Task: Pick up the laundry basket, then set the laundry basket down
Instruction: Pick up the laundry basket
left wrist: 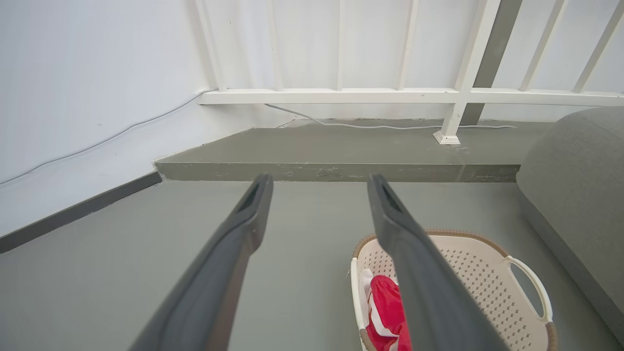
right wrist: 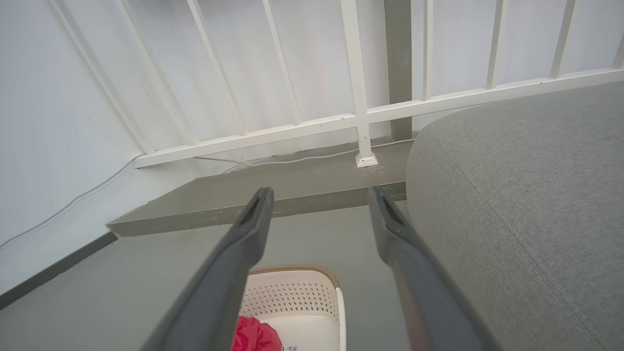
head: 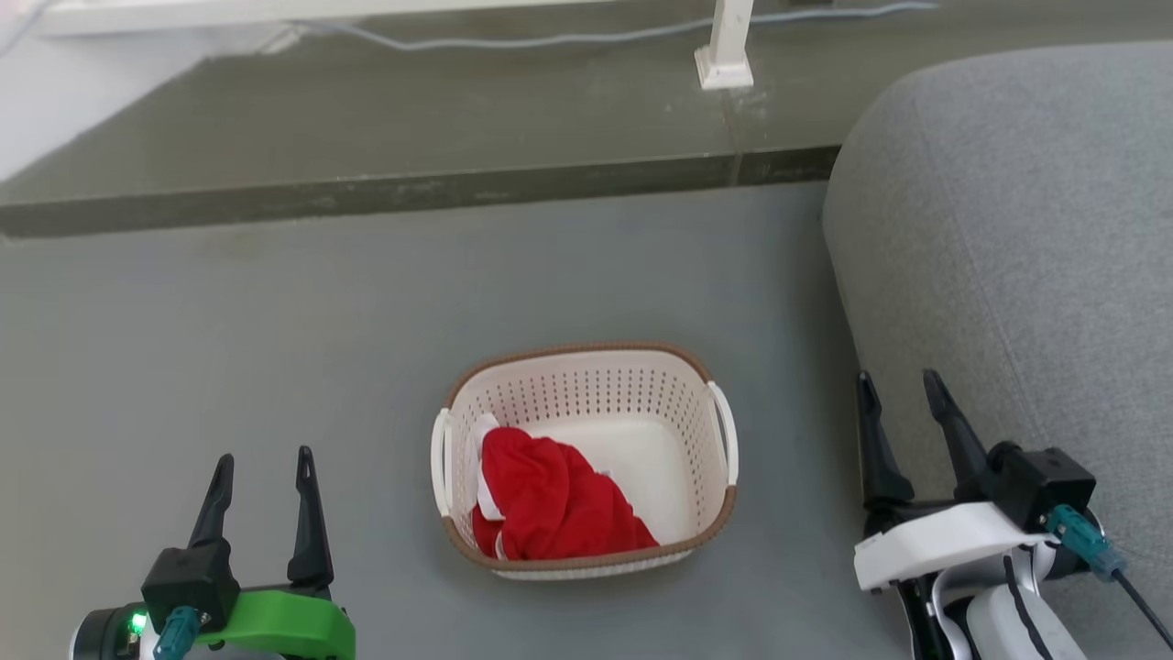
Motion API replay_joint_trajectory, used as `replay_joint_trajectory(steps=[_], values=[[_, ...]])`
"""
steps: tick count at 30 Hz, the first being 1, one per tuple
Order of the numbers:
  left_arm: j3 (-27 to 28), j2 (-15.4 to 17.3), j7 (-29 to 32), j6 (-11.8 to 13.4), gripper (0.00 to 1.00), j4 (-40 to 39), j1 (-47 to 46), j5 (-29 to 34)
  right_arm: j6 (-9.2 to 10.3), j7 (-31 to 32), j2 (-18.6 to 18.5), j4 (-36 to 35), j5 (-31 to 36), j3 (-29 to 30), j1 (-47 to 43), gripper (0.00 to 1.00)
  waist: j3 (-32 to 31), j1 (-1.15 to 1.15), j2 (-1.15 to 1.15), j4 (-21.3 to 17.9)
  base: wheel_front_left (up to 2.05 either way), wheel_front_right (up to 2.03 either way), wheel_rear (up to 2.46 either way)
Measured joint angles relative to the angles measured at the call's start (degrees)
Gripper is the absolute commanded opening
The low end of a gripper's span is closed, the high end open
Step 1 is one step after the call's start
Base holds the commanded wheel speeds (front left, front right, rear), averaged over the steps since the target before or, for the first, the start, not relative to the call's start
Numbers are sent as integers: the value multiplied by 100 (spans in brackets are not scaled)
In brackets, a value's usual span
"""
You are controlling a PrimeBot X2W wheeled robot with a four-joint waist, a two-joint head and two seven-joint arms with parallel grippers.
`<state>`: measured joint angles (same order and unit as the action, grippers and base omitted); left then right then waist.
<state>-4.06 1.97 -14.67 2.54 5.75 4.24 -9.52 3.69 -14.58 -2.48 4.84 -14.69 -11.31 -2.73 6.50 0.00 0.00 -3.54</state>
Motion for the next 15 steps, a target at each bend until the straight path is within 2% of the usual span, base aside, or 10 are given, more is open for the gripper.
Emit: replay_joint_trajectory(steps=[9, 15], values=[[-83, 5, 0, 1, 100, -66, -105, -30, 2, 0, 0, -143, 2, 52, 286, 100, 479, 0, 0, -10, 0, 0, 0], [-159, 9, 0, -1, 100, 253, -588, 40, 1, 0, 0, 5, 63, 143, 617, 100, 987, 0, 0, -3, 0, 0, 0]])
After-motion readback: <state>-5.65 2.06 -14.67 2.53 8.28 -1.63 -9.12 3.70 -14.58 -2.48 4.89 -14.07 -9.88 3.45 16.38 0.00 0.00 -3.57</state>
